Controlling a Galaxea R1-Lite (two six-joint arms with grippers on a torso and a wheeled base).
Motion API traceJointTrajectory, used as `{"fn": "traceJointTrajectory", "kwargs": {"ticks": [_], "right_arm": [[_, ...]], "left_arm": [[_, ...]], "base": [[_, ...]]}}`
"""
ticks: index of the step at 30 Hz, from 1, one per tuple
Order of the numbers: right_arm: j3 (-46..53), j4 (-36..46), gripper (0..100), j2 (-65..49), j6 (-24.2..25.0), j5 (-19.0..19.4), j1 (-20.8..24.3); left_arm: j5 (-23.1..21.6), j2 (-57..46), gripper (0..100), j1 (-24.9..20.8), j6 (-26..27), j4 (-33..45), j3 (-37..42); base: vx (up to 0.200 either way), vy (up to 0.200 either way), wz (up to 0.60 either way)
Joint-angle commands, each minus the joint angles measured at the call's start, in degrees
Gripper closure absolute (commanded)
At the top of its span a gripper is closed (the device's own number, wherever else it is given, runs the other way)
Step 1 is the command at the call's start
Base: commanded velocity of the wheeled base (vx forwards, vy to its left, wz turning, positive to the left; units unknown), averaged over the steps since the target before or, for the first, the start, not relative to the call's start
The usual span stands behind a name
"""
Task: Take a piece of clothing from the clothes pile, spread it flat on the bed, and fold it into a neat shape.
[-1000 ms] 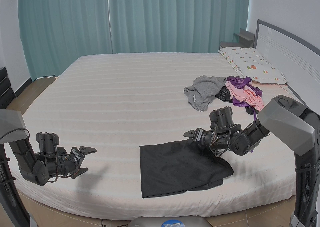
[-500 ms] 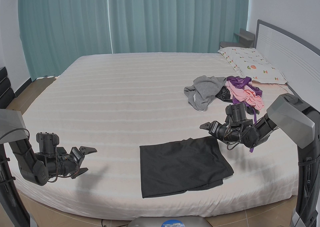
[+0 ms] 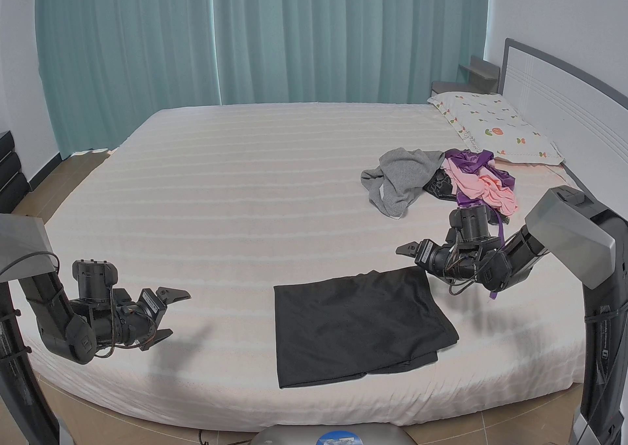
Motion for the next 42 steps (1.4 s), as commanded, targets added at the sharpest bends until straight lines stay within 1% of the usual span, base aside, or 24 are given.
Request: {"fn": "traceJointTrajectory", "kwargs": {"ticks": [1,2,3,5,10,15,18,25,27,30,32,33,35,36,37,38,40,41,42], "right_arm": [[-0.03,-0.45,0,1.43,-0.14,0.59,-0.3],[-0.03,-0.45,0,1.43,-0.14,0.59,-0.3],[0.49,-0.45,100,1.43,-0.14,0.94,-0.3],[-0.03,-0.01,100,1.87,-0.14,1.55,-0.3],[-0.21,0.17,100,2.4,-0.14,1.55,-0.3],[-0.12,0.52,100,1.96,-0.32,1.47,-2.76],[0.41,0.26,100,1.79,-0.14,1.47,-3.47],[0.49,-0.1,100,1.96,-0.06,1.47,-3.91],[0.58,-0.18,100,1.96,0.21,1.47,-3.82],[0.58,-0.18,100,1.96,0.21,1.47,-3.82],[0.58,0.08,100,1.87,-0.14,1.55,-3.82],[0.67,0.08,0,1.79,-0.06,1.64,-3.82],[1.11,-0.18,0,1.52,0.47,1.64,-3.82],[1.11,-0.18,0,1.52,0.47,1.64,-3.82],[2.43,-0.18,0,0.03,0.38,1.73,-3.82],[3.48,-0.18,0,-1.03,0.38,1.99,-3.82],[4.63,-0.27,0,-1.99,0.3,2.43,-3.82],[7.26,-0.27,0,-4.19,-0.32,3.49,-3.73],[8.76,-0.27,0,-5.42,-0.32,3.66,-3.64]], "left_arm": [[0.01,0.17,0,-0.13,-0.02,-0.02,0.0],[0.01,0.17,0,-0.13,-0.02,-0.02,0.0],[0.01,0.17,0,-0.13,-0.02,-0.02,0.08],[0.01,0.17,0,-0.13,-0.02,-0.02,0.0],[0.01,0.17,0,-0.13,-0.02,-0.02,0.0],[0.19,0.26,0,-0.13,-0.02,-0.02,-0.09],[0.63,0.35,0,-0.3,-0.02,-0.02,-0.18],[4.41,1.58,0,-2.24,-0.02,-0.11,-0.53],[5.73,2.46,0,-3.2,-0.02,-1.52,-0.71],[6.17,3.07,0,-4.17,-0.11,-3.54,-0.71],[6.78,3.6,0,-6.11,-0.19,-5.38,-0.8],[7.48,3.69,0,-7.07,-0.19,-5.47,-1.06],[9.24,4.21,0,-8.74,-0.19,-5.21,-2.38],[9.24,4.21,0,-8.74,-0.19,-5.21,-2.38],[11.88,4.92,0,-10.59,-0.19,-5.03,-3.61],[13.02,5.18,0,-11.2,-0.19,-5.21,-4.05],[13.55,5.36,0,-11.73,-0.19,-5.29,-4.22],[13.55,5.53,0,-12.78,-0.19,-5.38,-4.31],[13.64,5.62,0,-13.14,-0.19,-5.38,-4.4]], "base": [[0.0,0.0,0.0],[0.0,0.0,0.0],[0.0,0.0,0.0],[0.0,0.0,0.0],[0.0,0.0,0.0],[0.0,0.0,0.0],[0.0,0.0,0.0],[0.0,0.0,0.0],[0.0,0.0,0.0],[0.0,0.0,0.0],[0.0,0.0,0.0],[0.0,0.0,0.0],[0.0,0.0,0.0],[0.0,0.0,0.0],[0.0,0.0,0.0],[0.0,0.0,0.0],[0.0,0.0,0.0],[0.0,0.0,0.0],[0.0,0.0,0.0]]}}
